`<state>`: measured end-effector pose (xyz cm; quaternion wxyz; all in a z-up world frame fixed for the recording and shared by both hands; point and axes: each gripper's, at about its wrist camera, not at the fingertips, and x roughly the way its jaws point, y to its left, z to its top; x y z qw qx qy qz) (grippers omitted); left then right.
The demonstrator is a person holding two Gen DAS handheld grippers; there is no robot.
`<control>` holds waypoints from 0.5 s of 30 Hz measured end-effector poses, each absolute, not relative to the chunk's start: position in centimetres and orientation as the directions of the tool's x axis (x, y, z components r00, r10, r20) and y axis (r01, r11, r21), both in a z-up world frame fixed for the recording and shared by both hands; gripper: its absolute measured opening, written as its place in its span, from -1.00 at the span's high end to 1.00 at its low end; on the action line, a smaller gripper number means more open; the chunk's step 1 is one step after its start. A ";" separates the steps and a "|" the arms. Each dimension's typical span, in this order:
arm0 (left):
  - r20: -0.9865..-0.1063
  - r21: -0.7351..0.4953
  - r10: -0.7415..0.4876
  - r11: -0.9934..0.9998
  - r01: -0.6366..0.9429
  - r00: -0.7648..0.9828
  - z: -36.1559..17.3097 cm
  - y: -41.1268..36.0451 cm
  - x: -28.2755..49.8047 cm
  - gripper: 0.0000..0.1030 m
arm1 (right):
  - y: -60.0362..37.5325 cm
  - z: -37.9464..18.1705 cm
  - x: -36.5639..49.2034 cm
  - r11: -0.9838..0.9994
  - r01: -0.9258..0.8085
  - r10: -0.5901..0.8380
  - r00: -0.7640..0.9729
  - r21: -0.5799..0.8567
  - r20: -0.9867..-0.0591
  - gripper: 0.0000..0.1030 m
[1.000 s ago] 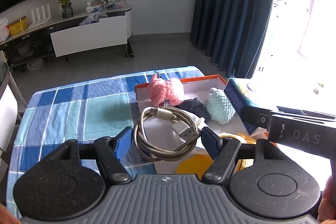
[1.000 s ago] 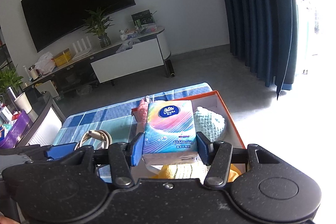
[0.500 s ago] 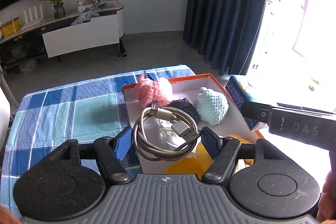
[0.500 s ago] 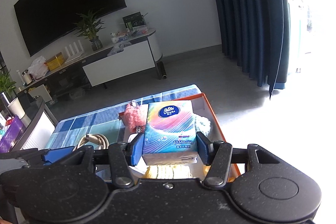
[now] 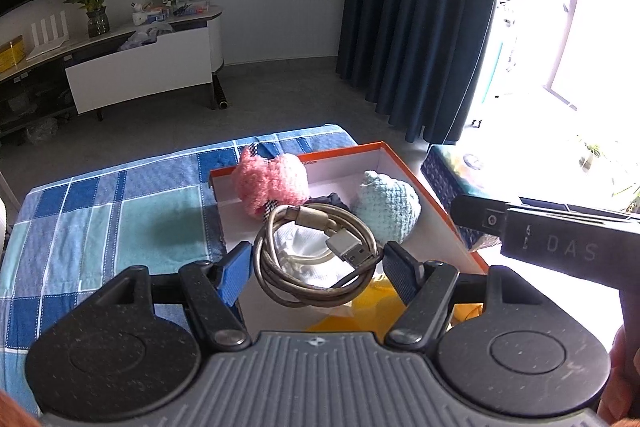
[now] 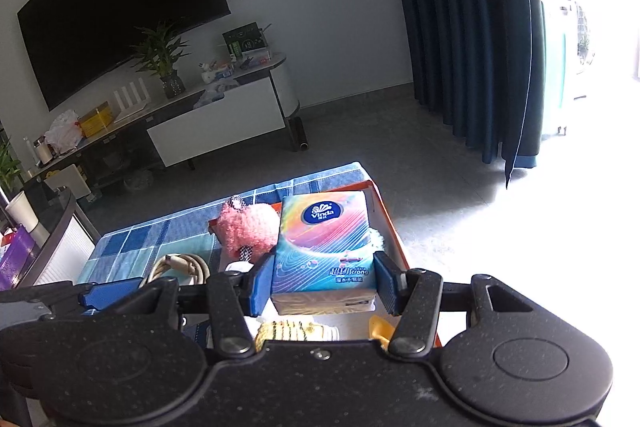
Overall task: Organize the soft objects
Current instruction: 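Hold the cable and tissue pack with both tools above the box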
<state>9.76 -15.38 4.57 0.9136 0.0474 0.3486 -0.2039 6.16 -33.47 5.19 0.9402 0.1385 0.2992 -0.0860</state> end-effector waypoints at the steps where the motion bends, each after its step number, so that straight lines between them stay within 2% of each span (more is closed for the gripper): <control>1: -0.656 -0.056 -0.340 0.912 0.406 0.674 4.6 -15.5 9.9 -0.40 | -33.5 5.2 6.3 0.947 0.245 -0.080 0.806 0.208 -0.587 -0.24; 15: -0.666 -0.065 -0.335 0.916 0.396 0.666 4.2 -16.1 11.6 -0.40 | -34.2 4.7 6.9 0.945 0.254 -0.084 0.800 0.208 -0.594 -0.24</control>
